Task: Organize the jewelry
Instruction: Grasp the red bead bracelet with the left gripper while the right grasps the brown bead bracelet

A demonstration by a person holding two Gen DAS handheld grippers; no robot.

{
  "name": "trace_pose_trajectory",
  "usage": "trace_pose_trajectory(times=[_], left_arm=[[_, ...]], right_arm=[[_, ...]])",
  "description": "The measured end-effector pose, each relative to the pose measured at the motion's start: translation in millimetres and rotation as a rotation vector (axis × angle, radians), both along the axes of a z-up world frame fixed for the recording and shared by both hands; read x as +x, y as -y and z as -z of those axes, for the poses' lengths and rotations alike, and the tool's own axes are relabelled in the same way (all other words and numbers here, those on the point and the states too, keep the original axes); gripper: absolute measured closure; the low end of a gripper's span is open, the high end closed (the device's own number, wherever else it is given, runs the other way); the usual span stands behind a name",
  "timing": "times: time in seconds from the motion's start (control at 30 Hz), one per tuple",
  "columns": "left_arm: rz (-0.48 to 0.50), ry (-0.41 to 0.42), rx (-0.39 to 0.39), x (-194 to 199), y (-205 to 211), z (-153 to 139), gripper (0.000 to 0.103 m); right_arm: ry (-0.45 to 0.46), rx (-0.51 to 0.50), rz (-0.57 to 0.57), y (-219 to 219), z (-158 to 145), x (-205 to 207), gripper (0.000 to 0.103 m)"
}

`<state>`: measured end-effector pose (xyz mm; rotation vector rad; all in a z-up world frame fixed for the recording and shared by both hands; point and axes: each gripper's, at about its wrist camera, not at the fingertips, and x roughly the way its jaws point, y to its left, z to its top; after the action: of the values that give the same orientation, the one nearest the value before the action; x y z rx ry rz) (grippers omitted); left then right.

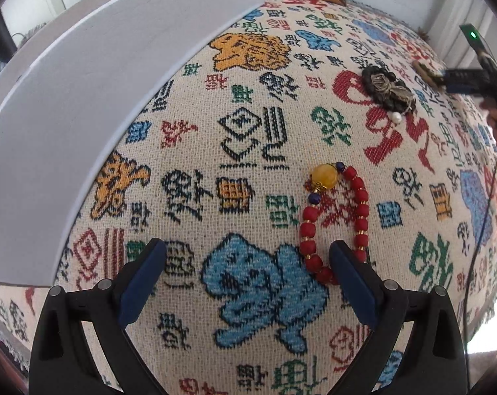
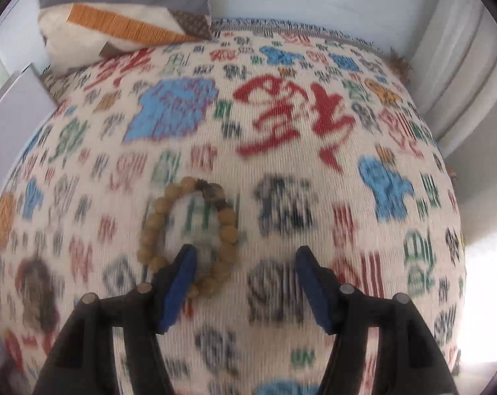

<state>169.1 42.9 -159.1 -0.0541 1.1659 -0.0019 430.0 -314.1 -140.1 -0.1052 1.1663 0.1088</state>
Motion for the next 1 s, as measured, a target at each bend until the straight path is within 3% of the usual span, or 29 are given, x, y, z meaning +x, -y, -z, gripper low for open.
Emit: trace_pose_trajectory(times=[0.2,0.33,0.5,0.67,0.77,1.0], left_arm=[[-0.004,-0.01,-0.052,-17,-3,-3,0.004],[0.004,-0.032,-0.088,-30,-7,-6,0.004],[-0.014,-0.029,-0.162,-38,-25,-19,0.004],[-0.001,-0.018,-0.164,-26,-28,-29,0.005],[0.066,-0.002,-0.137,-5,-12,-32,0.006],[0.208,-0.066,-0.013,39,25,-7,0.031]], right_arm=[[-0.088,-0.014,-0.035,0,0,-85,0.039],[-0.171,0.017,-0.14,-15,-6,-157,0.039],[-0.032,0.218,-0.083,3,-46,-219,0.039],[0.023,0.303,0.015,28,-45,-238,0.039],[0.01,0.345,0.047,35,-39,-236,0.039],[-0.022,0.587,0.149,65,-42,-216,0.04]])
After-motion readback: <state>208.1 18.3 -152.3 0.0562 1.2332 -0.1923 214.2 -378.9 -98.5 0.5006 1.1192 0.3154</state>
